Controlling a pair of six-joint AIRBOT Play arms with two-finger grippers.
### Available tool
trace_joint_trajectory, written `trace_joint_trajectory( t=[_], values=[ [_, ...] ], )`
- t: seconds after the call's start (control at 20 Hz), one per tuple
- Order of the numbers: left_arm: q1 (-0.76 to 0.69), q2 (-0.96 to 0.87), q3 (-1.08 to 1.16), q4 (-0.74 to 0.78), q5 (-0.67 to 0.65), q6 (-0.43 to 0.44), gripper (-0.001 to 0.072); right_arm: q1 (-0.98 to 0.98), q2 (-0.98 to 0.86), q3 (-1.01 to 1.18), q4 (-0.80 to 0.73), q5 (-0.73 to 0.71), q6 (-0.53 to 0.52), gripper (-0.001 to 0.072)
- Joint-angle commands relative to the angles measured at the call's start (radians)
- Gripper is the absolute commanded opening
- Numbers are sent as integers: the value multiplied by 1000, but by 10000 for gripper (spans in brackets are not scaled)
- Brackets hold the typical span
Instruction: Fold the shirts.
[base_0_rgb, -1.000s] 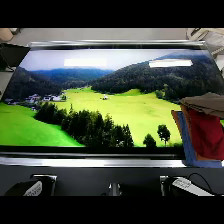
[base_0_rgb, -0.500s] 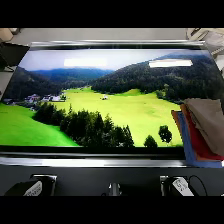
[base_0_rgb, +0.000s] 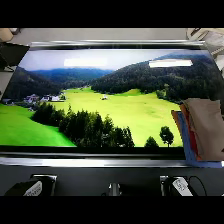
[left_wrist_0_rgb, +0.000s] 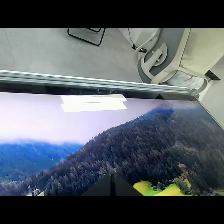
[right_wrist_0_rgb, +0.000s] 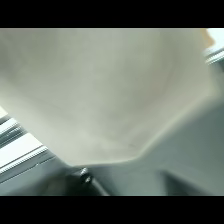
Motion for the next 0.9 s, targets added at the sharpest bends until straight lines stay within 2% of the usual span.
trace_joint_trajectory(
  t=[0.0, 0.1, 0.15, 0.25, 0.35, 0.45, 0.5, 0.55, 0.6, 0.65, 0.7, 0.75, 0.85],
  values=[
    [-2, 2, 3, 0, -8, -7, 31, 0, 2, 31, -7, -111, -100, 695],
    [-24, -3, 31, 52, -5, -62, 29, 1, 2, 157, 113, -287, -146, 700],
    [-55, -15, 66, 164, 0, -119, 28, 17, 2, 240, 211, -407, -157, 697],
    [-154, -67, 164, 495, -13, -288, 28, 134, 2, 381, 300, -608, -175, 686],
    [-267, -145, 253, 832, -61, -436, 28, 344, -2, 457, 285, -721, -177, 685],
    [-353, -215, 261, 1096, -122, -576, 30, 589, -20, 458, 245, -704, -111, 685],
    [-371, -250, 256, 1130, -192, -616, 32, 710, -43, 456, 202, -645, -68, 685],
    [-377, -289, 241, 1114, -283, -619, 71, 835, -84, 455, 128, -560, -36, 685],
    [-384, -322, 215, 1091, -379, -619, 262, 934, -128, 455, 62, -469, -8, 686],
    [-390, -353, 174, 1065, -499, -628, 642, 1015, -183, 455, 27, -377, 0, 685],
    [-394, -375, 123, 1059, -592, -631, 716, 1065, -235, 455, 35, -303, 0, 685],
    [-399, -372, 55, 1057, -616, -630, 719, 1099, -287, 455, 63, -236, 0, 686],
    [-409, -318, -36, 1053, -545, -662, 719, 1127, -366, 455, 128, -134, 0, 686]
  ],
)
